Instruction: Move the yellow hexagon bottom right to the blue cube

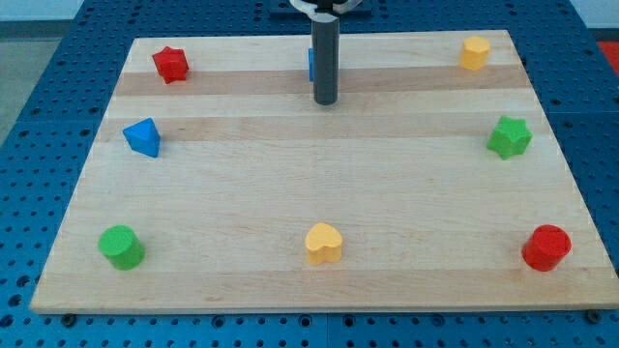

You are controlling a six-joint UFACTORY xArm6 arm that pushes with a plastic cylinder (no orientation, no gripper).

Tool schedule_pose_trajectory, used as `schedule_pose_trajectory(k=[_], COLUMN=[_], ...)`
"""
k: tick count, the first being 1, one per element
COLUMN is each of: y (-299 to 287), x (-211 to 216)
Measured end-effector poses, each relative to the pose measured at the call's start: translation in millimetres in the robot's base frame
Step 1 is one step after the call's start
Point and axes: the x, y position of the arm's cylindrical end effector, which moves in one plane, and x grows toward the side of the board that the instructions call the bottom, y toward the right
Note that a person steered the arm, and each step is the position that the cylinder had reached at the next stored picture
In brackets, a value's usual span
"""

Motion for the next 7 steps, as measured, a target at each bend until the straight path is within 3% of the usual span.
schedule_pose_trajectory(k=[1, 2, 6, 7], y=[83, 84, 242, 242], x=[-13, -13, -13, -13])
